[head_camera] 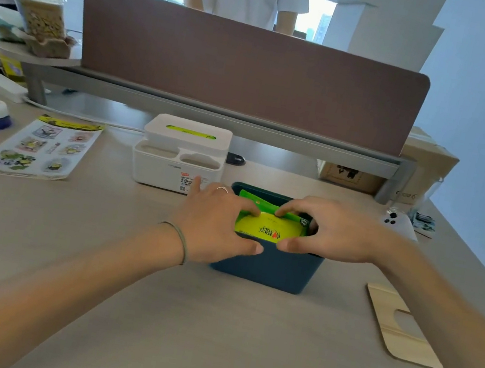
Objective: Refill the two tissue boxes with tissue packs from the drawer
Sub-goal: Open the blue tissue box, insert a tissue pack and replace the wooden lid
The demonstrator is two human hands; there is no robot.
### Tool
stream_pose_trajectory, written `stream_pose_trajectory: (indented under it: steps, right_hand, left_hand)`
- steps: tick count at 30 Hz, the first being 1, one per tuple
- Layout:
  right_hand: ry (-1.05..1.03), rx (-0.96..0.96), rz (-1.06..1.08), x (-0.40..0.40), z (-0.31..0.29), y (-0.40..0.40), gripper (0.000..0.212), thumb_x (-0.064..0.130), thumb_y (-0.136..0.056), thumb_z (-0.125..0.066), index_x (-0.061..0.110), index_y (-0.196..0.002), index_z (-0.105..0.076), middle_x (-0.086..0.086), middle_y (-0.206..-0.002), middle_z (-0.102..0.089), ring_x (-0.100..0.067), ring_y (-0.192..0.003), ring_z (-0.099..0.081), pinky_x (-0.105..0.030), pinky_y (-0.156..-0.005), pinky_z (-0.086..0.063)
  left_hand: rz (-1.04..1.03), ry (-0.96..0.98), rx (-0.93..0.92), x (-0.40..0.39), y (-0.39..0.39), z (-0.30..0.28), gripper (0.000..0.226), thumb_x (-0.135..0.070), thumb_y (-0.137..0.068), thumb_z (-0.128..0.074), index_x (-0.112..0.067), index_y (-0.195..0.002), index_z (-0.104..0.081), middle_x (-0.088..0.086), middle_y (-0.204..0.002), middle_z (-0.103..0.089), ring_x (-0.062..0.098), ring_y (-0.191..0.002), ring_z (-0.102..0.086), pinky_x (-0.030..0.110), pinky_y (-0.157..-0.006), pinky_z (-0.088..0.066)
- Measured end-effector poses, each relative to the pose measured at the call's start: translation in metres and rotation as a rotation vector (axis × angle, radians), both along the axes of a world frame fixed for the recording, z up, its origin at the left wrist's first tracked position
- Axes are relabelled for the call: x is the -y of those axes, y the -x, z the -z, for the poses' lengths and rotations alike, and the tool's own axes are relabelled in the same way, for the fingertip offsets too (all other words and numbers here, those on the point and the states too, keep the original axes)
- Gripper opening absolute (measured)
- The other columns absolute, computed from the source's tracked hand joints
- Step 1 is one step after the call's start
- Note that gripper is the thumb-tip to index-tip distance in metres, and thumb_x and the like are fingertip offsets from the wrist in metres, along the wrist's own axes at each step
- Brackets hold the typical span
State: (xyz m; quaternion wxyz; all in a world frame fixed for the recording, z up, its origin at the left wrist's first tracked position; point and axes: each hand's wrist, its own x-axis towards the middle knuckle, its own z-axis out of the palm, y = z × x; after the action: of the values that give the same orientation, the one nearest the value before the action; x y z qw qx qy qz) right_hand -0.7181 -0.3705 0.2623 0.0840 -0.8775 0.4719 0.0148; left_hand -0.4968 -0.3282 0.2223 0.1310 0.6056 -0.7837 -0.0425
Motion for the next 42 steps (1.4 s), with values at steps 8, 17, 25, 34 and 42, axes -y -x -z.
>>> stream_pose_trajectory:
  steps: [8,17,25,34,42]
  right_hand:
    - [0.030,-0.159,-0.051,-0.001,0.016,-0.010,0.079,0.074,-0.077,-0.061,0.038,-0.144,-0.041,0.007,-0.128,-0.058,-0.016,-0.109,-0.056,-0.037,-0.090,-0.048]
    - [0.195,0.043,-0.045,-0.022,0.013,0.012,0.073,0.073,-0.085,-0.052,0.038,-0.148,-0.039,0.002,-0.158,-0.032,-0.018,-0.144,-0.025,-0.037,-0.115,-0.027]
    - [0.192,0.284,0.178,-0.057,0.019,0.102,0.056,0.058,-0.090,-0.057,0.045,-0.143,-0.042,0.012,-0.159,-0.031,-0.007,-0.145,-0.024,-0.027,-0.112,-0.021]
    - [0.091,0.245,0.412,-0.088,0.053,0.205,0.050,0.037,-0.091,-0.068,0.034,-0.139,-0.052,0.009,-0.146,-0.047,-0.008,-0.138,-0.036,-0.016,-0.102,-0.021]
    - [0.004,0.191,0.615,-0.100,0.079,0.254,0.050,0.039,-0.090,-0.068,0.035,-0.137,-0.052,0.007,-0.145,-0.048,-0.017,-0.133,-0.044,-0.035,-0.113,-0.032]
  left_hand:
    - [0.023,-0.053,0.066,-0.002,0.003,0.004,0.060,-0.077,-0.084,-0.046,-0.043,-0.132,-0.058,-0.002,-0.135,-0.056,0.021,-0.133,-0.044,0.062,-0.119,-0.005]
    - [0.095,0.206,-0.054,-0.007,0.020,-0.010,0.060,-0.078,-0.080,-0.049,-0.040,-0.124,-0.063,-0.008,-0.128,-0.059,0.014,-0.127,-0.045,0.050,-0.118,-0.022]
    - [0.279,0.235,-0.209,-0.010,0.090,-0.011,0.043,-0.053,-0.092,-0.055,-0.031,-0.128,-0.060,-0.008,-0.127,-0.061,0.013,-0.120,-0.051,0.034,-0.104,-0.043]
    - [0.486,0.052,-0.089,-0.017,0.192,0.016,0.056,-0.054,-0.088,-0.059,-0.030,-0.138,-0.052,-0.002,-0.135,-0.058,0.020,-0.126,-0.050,0.039,-0.104,-0.043]
    - [0.443,-0.144,0.171,-0.002,0.228,0.048,0.106,-0.088,-0.063,-0.052,-0.036,-0.151,-0.023,0.002,-0.151,-0.041,0.024,-0.141,-0.033,0.053,-0.116,-0.019]
